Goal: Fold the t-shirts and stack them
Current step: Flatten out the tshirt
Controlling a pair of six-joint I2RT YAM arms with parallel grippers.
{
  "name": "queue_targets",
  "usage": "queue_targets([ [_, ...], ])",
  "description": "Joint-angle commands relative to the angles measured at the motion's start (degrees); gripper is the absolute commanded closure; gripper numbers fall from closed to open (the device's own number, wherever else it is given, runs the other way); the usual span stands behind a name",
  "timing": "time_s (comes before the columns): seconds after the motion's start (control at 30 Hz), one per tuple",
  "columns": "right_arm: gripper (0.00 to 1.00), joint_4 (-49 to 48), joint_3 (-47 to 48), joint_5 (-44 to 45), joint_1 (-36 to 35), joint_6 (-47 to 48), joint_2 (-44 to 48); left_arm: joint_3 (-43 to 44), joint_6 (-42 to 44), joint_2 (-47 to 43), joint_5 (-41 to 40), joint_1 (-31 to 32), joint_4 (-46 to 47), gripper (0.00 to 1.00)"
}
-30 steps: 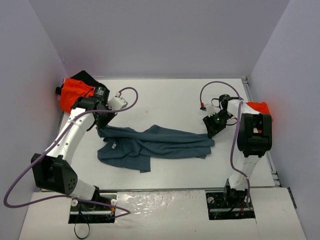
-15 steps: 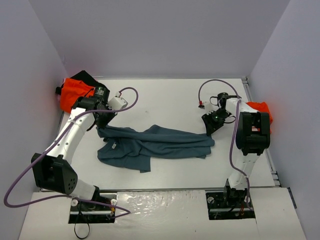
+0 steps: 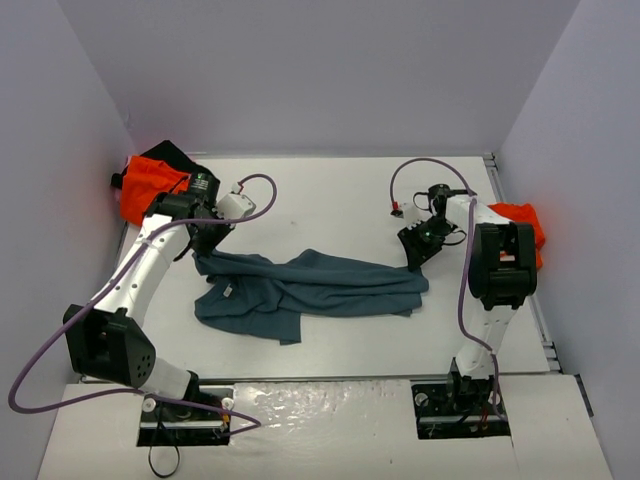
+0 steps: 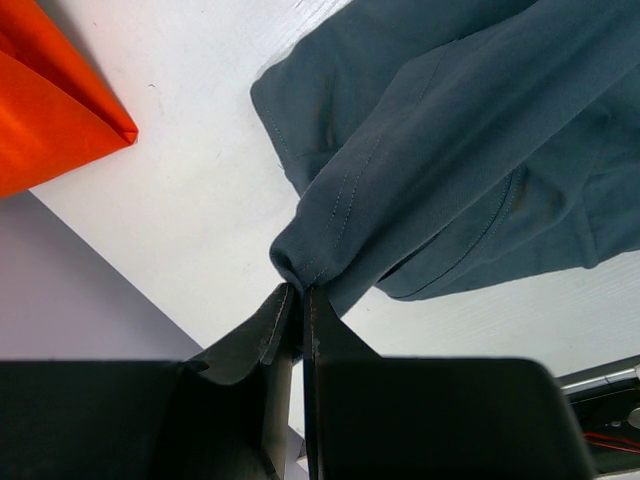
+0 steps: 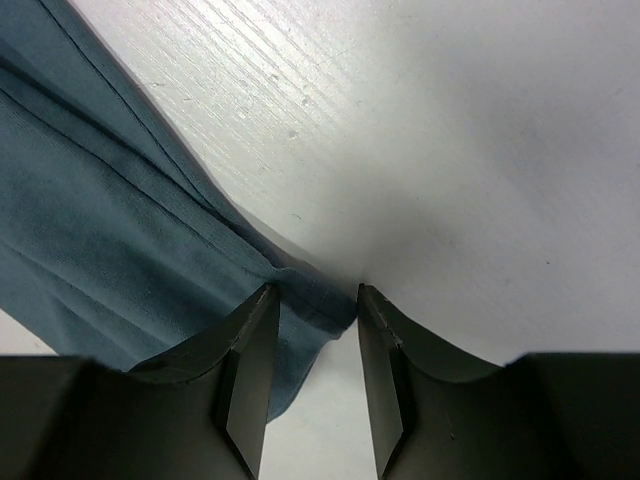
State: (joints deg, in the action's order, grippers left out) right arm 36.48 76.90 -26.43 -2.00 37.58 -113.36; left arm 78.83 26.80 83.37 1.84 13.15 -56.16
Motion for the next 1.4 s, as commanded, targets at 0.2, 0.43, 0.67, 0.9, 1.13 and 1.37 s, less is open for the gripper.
queue_targets([
  [0.2,0.67,2.1,-3.9,2.5,-0.4,1.5,1.5,1.1,0.0,-0.9,-1.3,0.3,1.5,1.0],
  [0.43,1.0,2.3,-3.9,3.5,-0.4,1.4,0.2,0.9,-0.1,-1.1,-1.9,0.3,1.6,1.0],
  [0.67,1.0,1.9,0.1,4.5,-0.3,-0.1,3.0,3.4,-1.0,-1.5,-5.3,0.3,2.7,1.0],
  [0.9,1.0,-0.3,14.6,10.8,-1.9,-5.4,7.5,15.0,-3.2,-0.3,-15.6,0.2,7.2,1.0],
  [1.13,1.0,-6.7,29.4,21.3,-3.6,-9.4,13.2,31.7,-6.4,1.6,-23.5,-0.2,9.3,1.0],
  [1.37,1.0,-18.6,28.1,23.0,-3.7,-11.4,28.0,48.3,-11.8,-2.9,-21.1,-4.8,4.7,1.0],
])
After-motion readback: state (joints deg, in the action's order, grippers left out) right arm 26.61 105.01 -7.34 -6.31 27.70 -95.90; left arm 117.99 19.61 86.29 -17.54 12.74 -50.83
